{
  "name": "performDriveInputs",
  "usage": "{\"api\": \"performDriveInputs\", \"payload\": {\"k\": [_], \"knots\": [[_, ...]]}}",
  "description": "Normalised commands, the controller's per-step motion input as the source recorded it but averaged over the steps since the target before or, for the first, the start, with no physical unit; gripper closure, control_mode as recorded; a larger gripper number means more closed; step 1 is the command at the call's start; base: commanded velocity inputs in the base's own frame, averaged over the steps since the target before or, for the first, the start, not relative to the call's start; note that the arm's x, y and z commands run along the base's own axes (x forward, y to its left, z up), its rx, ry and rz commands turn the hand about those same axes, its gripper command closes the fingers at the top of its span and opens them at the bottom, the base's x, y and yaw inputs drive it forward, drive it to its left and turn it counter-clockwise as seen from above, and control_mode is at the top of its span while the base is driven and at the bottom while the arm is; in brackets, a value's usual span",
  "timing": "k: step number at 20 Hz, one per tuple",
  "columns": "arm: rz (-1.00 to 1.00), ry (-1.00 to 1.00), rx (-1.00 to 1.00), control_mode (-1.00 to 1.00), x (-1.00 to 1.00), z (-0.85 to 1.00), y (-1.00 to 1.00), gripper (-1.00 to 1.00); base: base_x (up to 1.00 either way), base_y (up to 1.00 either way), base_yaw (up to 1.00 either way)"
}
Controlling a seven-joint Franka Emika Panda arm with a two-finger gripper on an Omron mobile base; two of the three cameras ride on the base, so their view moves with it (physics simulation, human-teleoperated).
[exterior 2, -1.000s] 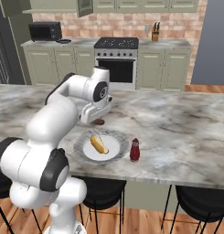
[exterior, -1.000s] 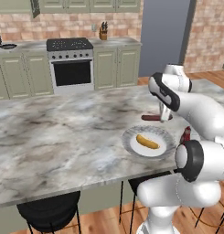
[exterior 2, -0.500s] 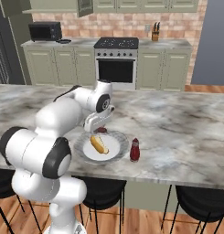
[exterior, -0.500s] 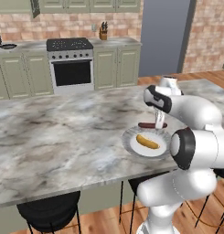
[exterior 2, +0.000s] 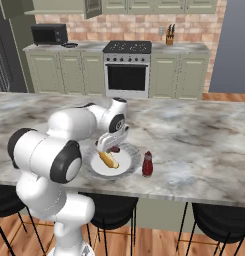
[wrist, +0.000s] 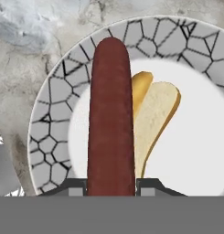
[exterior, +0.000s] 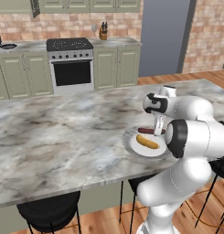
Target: Move the hot dog bun to the plate on the dining table and place the condiment next to that plate. Then navigate to the fridge and take the sausage and place it on the plate as well.
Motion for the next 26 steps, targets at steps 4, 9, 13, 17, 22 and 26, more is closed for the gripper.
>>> {"api": "performDriveInputs", "payload": {"k": [4, 9, 13, 17, 22, 26], "knots": [[0.00, -0.02, 0.06, -1.00, 0.00, -0.37, -0.22, 1.00, 0.00, 0.00, 0.00], [0.00, -0.06, 0.03, -1.00, 0.00, -0.17, -0.10, 1.00, 0.00, 0.00, 0.00], [0.00, -0.10, 0.00, -1.00, 0.00, 0.00, 0.00, 1.00, 0.00, 0.00, 0.00], [0.00, -0.08, 0.00, -1.00, 0.01, -0.04, 0.04, 1.00, 0.00, 0.00, 0.00], [0.00, -0.01, 0.00, -1.00, 0.08, -0.21, 0.07, 1.00, 0.00, 0.00, 0.00], [0.00, -0.01, 0.00, -1.00, 0.08, -0.14, 0.04, -1.00, 0.00, 0.00, 0.00]]}}
